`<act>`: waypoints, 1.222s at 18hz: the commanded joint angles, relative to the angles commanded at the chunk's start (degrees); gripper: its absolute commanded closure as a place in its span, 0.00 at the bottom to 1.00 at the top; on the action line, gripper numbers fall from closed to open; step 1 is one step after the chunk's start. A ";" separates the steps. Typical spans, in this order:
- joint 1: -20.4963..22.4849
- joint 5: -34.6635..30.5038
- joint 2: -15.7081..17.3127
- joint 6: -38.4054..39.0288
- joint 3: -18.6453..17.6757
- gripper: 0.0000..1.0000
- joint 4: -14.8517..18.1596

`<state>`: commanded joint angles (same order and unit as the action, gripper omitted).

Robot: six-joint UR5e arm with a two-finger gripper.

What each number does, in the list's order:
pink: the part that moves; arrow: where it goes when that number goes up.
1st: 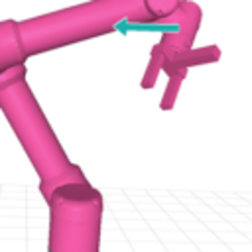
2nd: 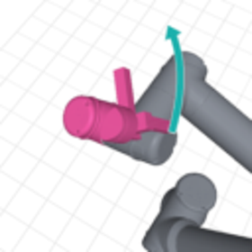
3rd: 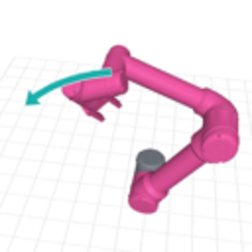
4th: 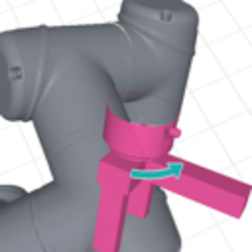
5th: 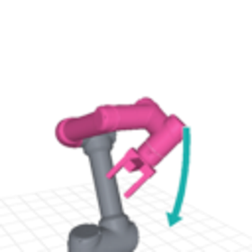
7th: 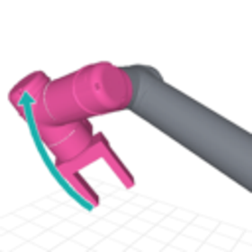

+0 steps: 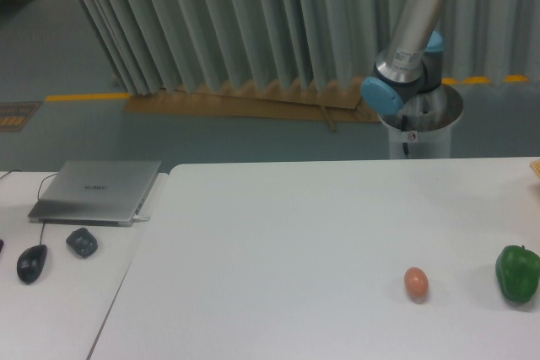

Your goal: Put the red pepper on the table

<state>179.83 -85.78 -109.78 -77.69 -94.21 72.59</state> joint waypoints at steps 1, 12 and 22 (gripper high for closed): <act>-0.18 -0.09 0.09 0.00 -0.44 0.00 0.01; 1.14 -0.09 -0.97 -1.93 0.08 0.01 -0.35; 1.05 -1.14 -1.14 -2.20 0.78 0.41 0.27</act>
<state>180.88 -86.92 -110.92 -79.89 -93.43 72.86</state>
